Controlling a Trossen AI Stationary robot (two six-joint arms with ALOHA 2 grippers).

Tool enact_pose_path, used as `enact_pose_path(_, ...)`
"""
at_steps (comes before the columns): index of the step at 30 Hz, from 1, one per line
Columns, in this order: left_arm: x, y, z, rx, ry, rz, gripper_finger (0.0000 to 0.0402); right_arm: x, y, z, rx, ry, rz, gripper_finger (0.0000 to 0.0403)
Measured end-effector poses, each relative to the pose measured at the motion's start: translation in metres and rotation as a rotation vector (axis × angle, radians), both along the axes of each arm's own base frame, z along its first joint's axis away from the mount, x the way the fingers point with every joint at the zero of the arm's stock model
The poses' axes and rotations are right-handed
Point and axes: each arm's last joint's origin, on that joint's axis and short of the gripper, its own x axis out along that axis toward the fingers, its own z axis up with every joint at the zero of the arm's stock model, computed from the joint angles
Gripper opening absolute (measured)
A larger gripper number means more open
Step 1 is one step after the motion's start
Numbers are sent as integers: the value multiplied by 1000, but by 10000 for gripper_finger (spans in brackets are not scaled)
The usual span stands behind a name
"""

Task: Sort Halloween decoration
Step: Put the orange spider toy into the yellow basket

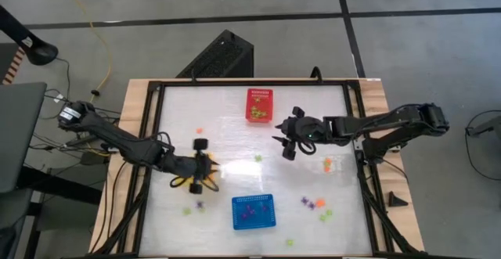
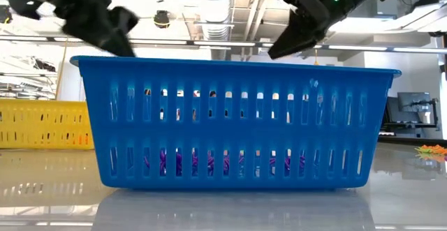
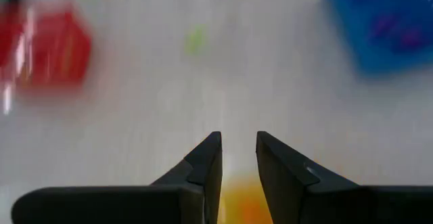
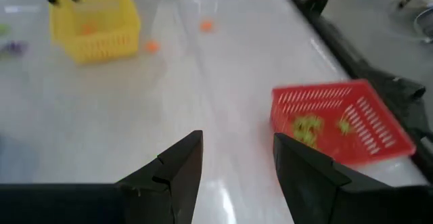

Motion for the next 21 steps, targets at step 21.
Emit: enact_pose_path(21, -5, 104, 44, 131, -641, -382, 83, -62, 5, -44, 761, 611, -596, 211)
